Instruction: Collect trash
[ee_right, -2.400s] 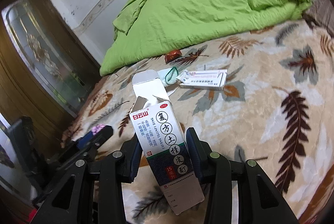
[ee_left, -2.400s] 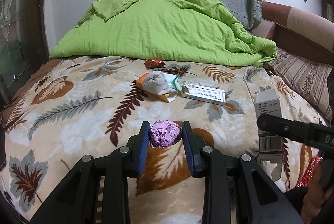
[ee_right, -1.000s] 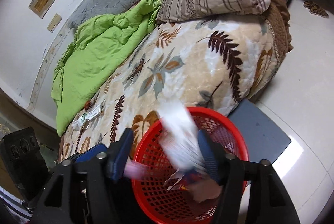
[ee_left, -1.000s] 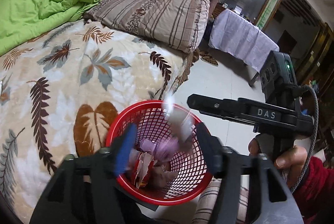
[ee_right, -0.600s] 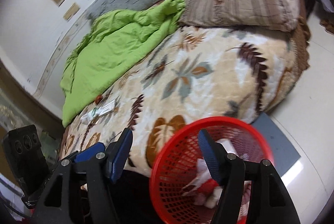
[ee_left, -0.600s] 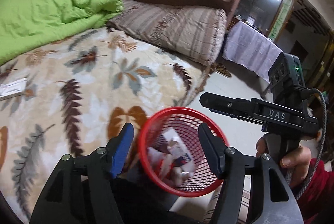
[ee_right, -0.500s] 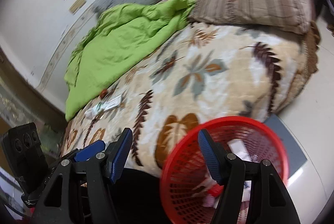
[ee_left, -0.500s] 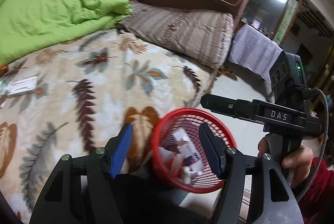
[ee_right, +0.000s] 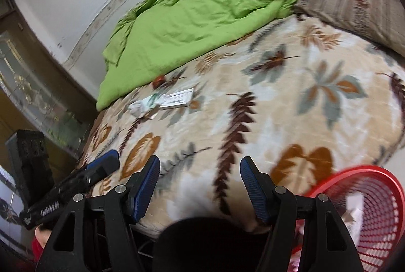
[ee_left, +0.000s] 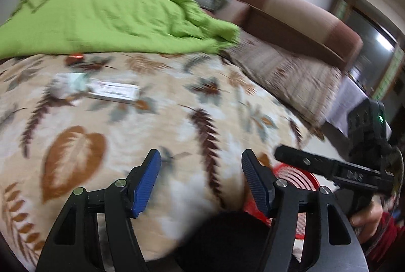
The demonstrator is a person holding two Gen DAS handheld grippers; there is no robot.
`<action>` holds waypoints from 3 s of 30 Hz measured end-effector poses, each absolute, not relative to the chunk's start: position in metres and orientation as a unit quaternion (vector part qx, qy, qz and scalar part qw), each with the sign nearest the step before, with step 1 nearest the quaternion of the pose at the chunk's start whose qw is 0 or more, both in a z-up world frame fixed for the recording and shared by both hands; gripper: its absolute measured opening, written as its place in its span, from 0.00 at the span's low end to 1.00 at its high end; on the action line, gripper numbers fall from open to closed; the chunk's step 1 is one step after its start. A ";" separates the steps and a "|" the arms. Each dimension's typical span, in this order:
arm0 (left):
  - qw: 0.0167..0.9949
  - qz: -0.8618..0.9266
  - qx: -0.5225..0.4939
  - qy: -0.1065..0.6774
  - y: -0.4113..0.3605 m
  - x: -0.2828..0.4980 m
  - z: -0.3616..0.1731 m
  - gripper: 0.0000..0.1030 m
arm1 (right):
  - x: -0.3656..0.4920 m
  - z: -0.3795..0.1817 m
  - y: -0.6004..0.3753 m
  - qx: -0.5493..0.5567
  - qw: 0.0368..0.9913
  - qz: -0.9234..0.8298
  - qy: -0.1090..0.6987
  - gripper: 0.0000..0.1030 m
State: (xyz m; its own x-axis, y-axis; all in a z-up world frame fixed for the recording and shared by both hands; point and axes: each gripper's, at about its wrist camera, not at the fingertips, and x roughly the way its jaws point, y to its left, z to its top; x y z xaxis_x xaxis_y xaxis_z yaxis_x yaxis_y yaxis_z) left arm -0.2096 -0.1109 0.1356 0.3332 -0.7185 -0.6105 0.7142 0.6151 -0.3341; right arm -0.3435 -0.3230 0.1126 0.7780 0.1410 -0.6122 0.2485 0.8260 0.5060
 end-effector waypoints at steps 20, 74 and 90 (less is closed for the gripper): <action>0.876 -0.249 -0.070 0.406 -0.058 0.022 0.103 0.67 | -0.249 0.100 -0.310 0.255 0.890 0.022 0.378 0.68; 0.915 -0.192 -0.063 0.350 -0.003 -0.054 0.079 0.26 | -0.051 0.025 -0.230 0.066 0.874 0.044 0.479 0.56; 0.937 -0.177 -0.021 0.301 -0.002 -0.095 0.096 0.26 | -0.142 0.062 -0.212 0.135 0.909 -0.032 0.394 0.55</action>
